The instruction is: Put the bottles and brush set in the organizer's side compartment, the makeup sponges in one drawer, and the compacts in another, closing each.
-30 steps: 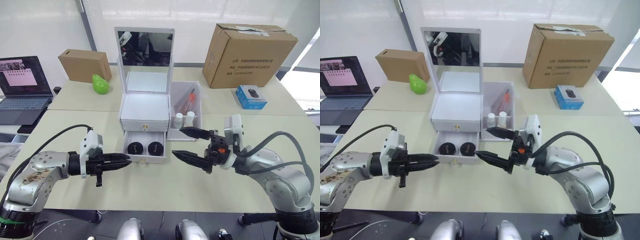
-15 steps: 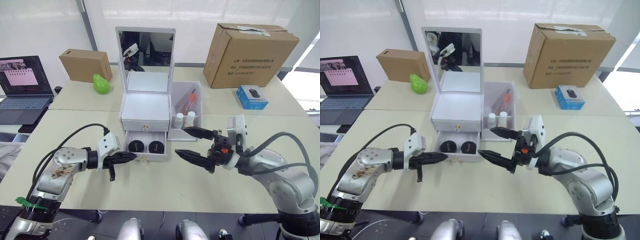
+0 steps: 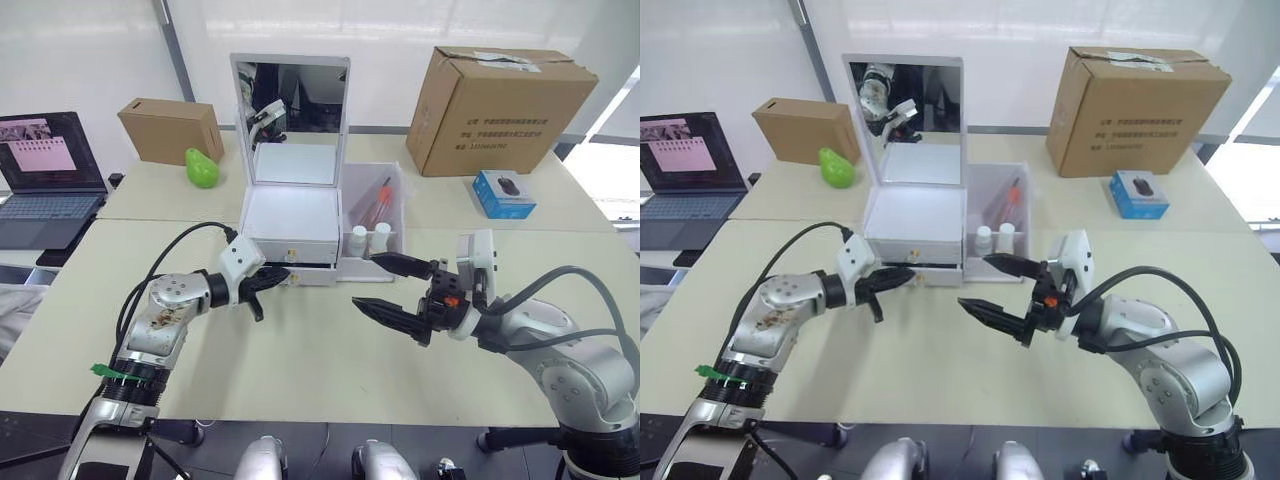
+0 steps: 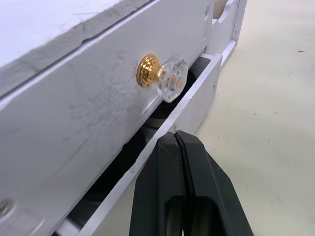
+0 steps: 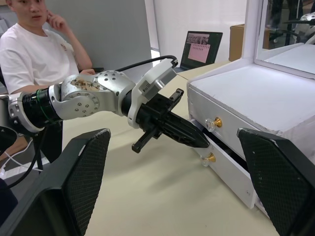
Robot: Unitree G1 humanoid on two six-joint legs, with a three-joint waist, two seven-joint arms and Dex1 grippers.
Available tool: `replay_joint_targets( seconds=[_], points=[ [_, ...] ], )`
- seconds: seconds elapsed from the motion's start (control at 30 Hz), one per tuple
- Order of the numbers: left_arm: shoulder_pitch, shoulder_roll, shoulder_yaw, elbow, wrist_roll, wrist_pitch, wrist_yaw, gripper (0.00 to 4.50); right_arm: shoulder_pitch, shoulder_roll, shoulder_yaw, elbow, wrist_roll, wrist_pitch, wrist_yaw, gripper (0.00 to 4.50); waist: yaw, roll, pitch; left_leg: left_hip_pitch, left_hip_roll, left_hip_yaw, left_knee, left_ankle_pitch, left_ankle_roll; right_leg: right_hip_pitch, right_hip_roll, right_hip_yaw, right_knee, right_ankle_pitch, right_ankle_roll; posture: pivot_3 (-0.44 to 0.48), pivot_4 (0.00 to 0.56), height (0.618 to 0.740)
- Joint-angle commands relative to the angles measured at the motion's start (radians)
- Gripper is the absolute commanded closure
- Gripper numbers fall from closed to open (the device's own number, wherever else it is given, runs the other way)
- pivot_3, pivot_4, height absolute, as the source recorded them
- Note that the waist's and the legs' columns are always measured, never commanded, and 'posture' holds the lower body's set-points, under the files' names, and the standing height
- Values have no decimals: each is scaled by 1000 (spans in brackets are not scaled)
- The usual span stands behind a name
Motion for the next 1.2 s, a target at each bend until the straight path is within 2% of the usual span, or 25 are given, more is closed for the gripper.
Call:
replay_joint_targets(
  seconds=[0.03,0.47,0.77,0.9,0.97,1.03,1.13,1.2],
  points=[
    [-28,-11,2,13,12,-26,16,4469,-4,-9,-31,-31,29,-1,-2,0,0,0,0,0,0,0,0,0,0,0,0,0,0,0,0,0,150,740],
    [-85,-50,3,99,41,-73,45,4469,0,-9,-35,-28,25,-2,0,0,5,0,0,0,-1,0,1,0,0,1,-1,-1,0,0,0,0,150,740],
    [-67,-14,28,71,15,-58,15,4469,12,-15,-53,-21,30,-2,2,0,4,0,0,-3,0,-2,7,0,0,1,0,-1,1,1,1,0,150,740],
    [11,60,130,-49,-152,50,-98,4469,61,-60,-131,-2,44,-8,39,0,-1,0,0,-4,1,-2,7,0,0,0,0,-1,1,1,1,0,150,740],
    [81,140,208,-143,-269,126,-192,4469,102,-102,-192,21,43,-14,73,0,-8,0,0,-4,1,-2,6,0,0,0,0,-1,1,1,1,0,150,740],
    [134,213,288,-182,-332,176,-226,4469,134,-142,-247,52,36,-22,103,0,-12,0,0,-2,1,-2,5,0,0,0,0,-1,1,0,1,0,150,740],
    [216,324,427,-186,-385,231,-244,3874,186,-200,-344,117,21,-36,153,0,-15,1,0,-1,2,-2,5,0,0,1,0,-1,1,0,0,0,150,740],
    [288,397,515,-165,-381,230,-266,3324,235,-240,-407,177,-13,-53,196,0,-12,1,0,0,1,-1,5,0,0,1,-1,-1,0,0,0,0,150,740]
  ],
)
